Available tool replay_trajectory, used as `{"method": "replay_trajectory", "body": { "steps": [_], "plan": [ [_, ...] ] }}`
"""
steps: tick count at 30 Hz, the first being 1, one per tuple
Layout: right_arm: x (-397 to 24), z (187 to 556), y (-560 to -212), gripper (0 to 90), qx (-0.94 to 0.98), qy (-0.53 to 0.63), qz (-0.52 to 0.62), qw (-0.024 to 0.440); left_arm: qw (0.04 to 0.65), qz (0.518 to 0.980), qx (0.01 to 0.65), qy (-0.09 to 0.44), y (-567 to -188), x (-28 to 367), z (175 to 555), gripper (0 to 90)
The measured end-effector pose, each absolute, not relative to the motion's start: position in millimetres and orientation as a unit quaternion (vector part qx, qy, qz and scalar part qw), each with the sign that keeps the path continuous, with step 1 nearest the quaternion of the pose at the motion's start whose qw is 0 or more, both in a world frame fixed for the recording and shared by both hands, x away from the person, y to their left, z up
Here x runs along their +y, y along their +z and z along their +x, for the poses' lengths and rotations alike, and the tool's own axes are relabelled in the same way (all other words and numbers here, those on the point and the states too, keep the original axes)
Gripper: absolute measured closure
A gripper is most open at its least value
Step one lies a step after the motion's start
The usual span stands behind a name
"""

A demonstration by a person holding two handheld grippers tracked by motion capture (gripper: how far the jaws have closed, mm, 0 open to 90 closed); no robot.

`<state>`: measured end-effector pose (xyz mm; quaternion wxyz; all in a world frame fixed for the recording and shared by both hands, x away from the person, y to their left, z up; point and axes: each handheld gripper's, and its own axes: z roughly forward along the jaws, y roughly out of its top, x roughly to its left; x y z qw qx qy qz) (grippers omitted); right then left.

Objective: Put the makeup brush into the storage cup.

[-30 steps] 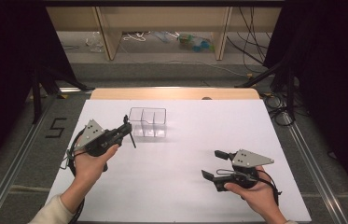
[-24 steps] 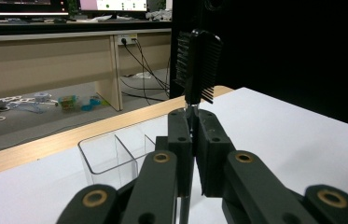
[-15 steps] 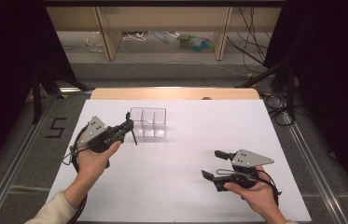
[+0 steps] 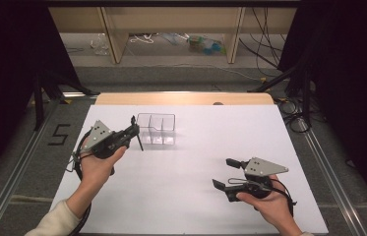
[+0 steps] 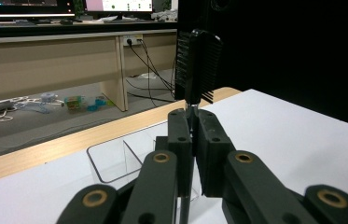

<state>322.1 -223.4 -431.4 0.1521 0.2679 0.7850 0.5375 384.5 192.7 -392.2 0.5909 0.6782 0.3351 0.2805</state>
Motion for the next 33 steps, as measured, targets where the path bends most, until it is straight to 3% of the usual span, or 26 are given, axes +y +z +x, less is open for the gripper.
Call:
{"method": "replay_trajectory", "body": {
  "steps": [33],
  "plan": [
    [-222.7, 322.5, -432.3, 17.5, 0.782, 0.542, 0.268, 0.149, 0.59, 0.674, 0.338, 0.289, -385.2, 193.8, 395.9, 85.1]
  ]
}}
